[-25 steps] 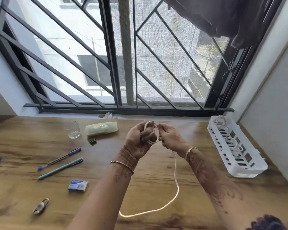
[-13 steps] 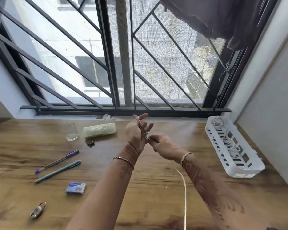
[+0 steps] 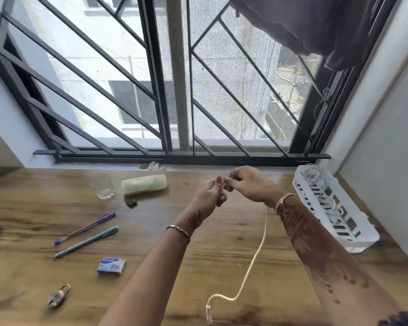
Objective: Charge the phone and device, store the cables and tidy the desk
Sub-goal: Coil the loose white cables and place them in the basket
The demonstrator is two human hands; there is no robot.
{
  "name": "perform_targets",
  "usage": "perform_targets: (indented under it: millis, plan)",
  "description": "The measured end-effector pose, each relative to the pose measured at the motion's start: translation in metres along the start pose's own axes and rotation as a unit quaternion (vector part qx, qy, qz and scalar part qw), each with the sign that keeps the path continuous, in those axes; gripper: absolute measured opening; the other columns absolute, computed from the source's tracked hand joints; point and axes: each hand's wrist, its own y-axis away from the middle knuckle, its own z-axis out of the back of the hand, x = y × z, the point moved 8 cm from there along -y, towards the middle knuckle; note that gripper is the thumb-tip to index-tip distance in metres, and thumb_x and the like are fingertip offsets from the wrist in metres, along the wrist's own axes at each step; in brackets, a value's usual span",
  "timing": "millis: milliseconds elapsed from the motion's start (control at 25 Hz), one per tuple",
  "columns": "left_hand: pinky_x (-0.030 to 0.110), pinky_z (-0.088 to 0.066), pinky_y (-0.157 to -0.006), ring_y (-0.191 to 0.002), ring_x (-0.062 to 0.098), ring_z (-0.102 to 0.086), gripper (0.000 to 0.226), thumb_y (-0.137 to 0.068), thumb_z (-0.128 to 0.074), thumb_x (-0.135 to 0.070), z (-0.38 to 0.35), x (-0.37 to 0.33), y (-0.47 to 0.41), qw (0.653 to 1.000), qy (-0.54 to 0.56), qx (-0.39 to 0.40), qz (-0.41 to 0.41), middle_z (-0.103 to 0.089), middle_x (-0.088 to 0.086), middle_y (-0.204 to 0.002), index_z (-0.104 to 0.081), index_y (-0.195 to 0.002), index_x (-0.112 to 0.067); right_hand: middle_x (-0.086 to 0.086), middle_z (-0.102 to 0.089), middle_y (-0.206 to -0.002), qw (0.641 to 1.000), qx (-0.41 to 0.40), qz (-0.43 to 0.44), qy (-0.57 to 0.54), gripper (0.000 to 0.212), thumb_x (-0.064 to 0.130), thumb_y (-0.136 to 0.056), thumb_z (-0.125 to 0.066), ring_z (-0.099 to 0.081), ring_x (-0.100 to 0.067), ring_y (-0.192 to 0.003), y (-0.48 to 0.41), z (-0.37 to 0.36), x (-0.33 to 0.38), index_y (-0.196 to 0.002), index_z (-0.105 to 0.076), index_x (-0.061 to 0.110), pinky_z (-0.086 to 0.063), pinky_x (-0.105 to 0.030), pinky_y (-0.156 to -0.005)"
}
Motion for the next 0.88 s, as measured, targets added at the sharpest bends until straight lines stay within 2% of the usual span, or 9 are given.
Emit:
perform_targets:
  millis: [80, 120, 240, 360, 480, 560, 640, 760, 880]
  plan:
    - [0.033, -0.050, -0.065, -0.039, 0.005, -0.040, 0.059, -0.104, -0.026, -0.034, -0.006, -0.006, 0.008, 0.998, 0.052, 0.020, 0.027, -0.052, 0.008, -0.057, -0.059, -0.059, -0.015, 0.000, -0.047, -0.057, 0.998, -0.004, 0.027, -0.048, 0.031, 0.025, -0.092, -0.060, -0.038, -0.011, -0.052, -0.004, 0.002, -0.002, -0.066, -0.059, 0.010, -0.032, -0.020, -0.048]
    - [0.030, -0.052, -0.063, -0.037, 0.004, -0.039, 0.062, -0.103, -0.023, -0.039, -0.010, -0.007, 0.012, 0.996, 0.067, 0.036, 0.044, -0.053, 0.005, -0.055, -0.061, -0.062, -0.011, -0.003, -0.049, -0.059, 0.997, -0.007, 0.041, -0.065, 0.030, 0.026, -0.091, -0.062, -0.040, -0.011, -0.056, -0.006, 0.002, -0.004, -0.066, -0.060, 0.008, -0.034, -0.024, -0.052]
    - [0.023, -0.049, -0.050, -0.035, 0.005, -0.028, 0.064, -0.100, -0.020, -0.049, -0.013, -0.004, 0.020, 0.988, 0.118, 0.061, 0.074, -0.034, -0.008, -0.039, -0.060, -0.074, -0.006, -0.008, -0.053, -0.063, 0.985, -0.038, 0.061, -0.155, 0.029, 0.027, -0.086, -0.068, -0.042, -0.013, -0.060, -0.009, -0.004, -0.014, -0.072, -0.064, 0.002, -0.034, -0.027, -0.056]
    - [0.021, -0.045, -0.048, -0.035, 0.007, -0.024, 0.059, -0.100, -0.023, -0.049, -0.014, 0.003, 0.019, 0.970, 0.220, 0.045, 0.099, -0.026, -0.009, -0.040, -0.055, -0.073, -0.008, -0.005, -0.050, -0.062, 0.962, -0.067, 0.024, -0.263, 0.025, 0.027, -0.089, -0.065, -0.037, -0.010, -0.053, -0.007, -0.016, -0.029, -0.075, -0.062, 0.007, -0.030, -0.021, -0.049]
    - [0.019, -0.039, -0.043, -0.033, 0.008, -0.027, 0.052, -0.102, -0.024, -0.043, -0.017, 0.007, 0.020, 0.942, 0.308, 0.038, 0.125, -0.026, -0.009, -0.038, -0.050, -0.072, -0.009, 0.002, -0.047, -0.060, 0.939, -0.061, -0.030, -0.337, 0.020, 0.026, -0.092, -0.061, -0.033, -0.005, -0.046, -0.007, -0.029, -0.043, -0.078, -0.061, 0.011, -0.028, -0.017, -0.040]
    - [0.018, -0.039, -0.041, -0.034, 0.008, -0.033, 0.052, -0.102, -0.024, -0.041, -0.014, 0.005, 0.020, 0.922, 0.361, 0.028, 0.140, -0.029, -0.008, -0.037, -0.050, -0.070, -0.010, 0.003, -0.048, -0.061, 0.924, -0.058, -0.069, -0.371, 0.022, 0.025, -0.093, -0.059, -0.033, -0.005, -0.045, -0.006, -0.036, -0.054, -0.073, -0.060, 0.015, -0.027, -0.017, -0.038]
    - [0.017, -0.044, -0.043, -0.036, 0.008, -0.038, 0.050, -0.102, -0.025, -0.041, -0.005, -0.001, 0.016, 0.901, 0.416, 0.011, 0.126, -0.031, -0.007, -0.039, -0.049, -0.071, -0.011, 0.002, -0.049, -0.063, 0.937, -0.055, -0.094, -0.333, 0.027, 0.023, -0.095, -0.056, -0.032, -0.006, -0.046, 0.000, -0.044, -0.062, -0.070, -0.062, 0.017, -0.026, -0.018, -0.038]
    - [0.024, -0.055, -0.067, -0.042, 0.009, -0.044, 0.040, -0.103, -0.029, -0.036, 0.009, -0.008, 0.003, 0.881, 0.467, -0.017, 0.079, -0.039, -0.005, -0.048, -0.050, -0.083, -0.009, 0.004, -0.052, -0.066, 0.966, 0.005, -0.084, -0.243, 0.024, 0.019, -0.098, -0.051, -0.036, -0.004, -0.047, 0.016, -0.064, -0.052, -0.083, -0.070, 0.017, -0.029, -0.016, -0.040]
    - [0.029, -0.051, -0.077, -0.051, 0.009, -0.047, 0.032, -0.104, -0.031, -0.029, 0.014, 0.006, -0.004, 0.919, 0.380, -0.078, 0.072, -0.042, -0.002, -0.057, -0.050, -0.093, -0.006, 0.003, -0.054, -0.067, 0.987, 0.062, -0.048, -0.140, 0.024, 0.017, -0.098, -0.048, -0.045, 0.003, -0.050, 0.022, -0.073, -0.028, -0.085, -0.069, 0.018, -0.035, -0.008, -0.048]
